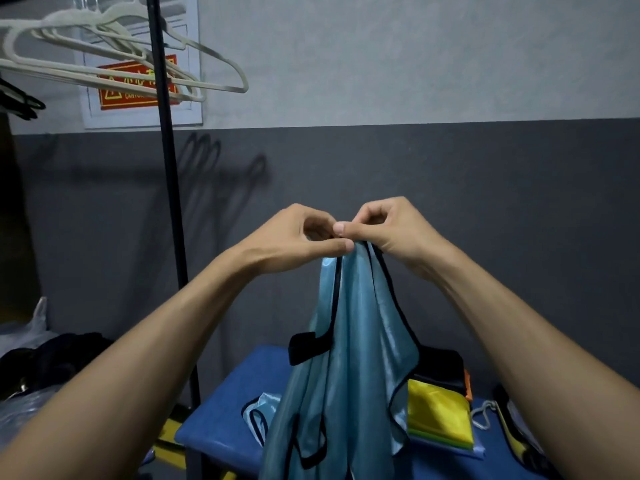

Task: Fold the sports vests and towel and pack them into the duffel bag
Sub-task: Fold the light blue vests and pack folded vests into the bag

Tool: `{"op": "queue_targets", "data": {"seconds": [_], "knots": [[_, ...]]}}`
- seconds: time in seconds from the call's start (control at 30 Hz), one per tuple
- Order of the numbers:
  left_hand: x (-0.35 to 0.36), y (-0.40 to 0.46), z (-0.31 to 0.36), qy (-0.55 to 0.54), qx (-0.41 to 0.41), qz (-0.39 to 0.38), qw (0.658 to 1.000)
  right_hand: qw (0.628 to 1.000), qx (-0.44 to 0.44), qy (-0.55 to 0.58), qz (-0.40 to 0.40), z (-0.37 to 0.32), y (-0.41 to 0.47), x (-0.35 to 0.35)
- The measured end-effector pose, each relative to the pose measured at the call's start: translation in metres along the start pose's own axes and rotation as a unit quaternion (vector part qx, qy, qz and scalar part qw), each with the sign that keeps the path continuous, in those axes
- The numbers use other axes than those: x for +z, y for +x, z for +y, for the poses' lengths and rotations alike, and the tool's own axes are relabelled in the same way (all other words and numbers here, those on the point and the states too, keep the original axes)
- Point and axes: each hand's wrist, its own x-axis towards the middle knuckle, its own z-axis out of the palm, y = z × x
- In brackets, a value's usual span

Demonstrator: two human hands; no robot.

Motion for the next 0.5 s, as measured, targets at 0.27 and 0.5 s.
{"op": "queue_targets", "data": {"seconds": [0.27,0.5], "knots": [[-0.012,0.006,0.004,-0.137,-0.024,0.110,0.984,0.995,-0.021,-0.015,-0.100,0.000,-0.019,-0.001],[-0.035,0.007,-0.021,-0.110,-0.054,0.225,0.967,0.988,-0.028,-0.032,-0.150,0.026,-0.047,0.001]]}}
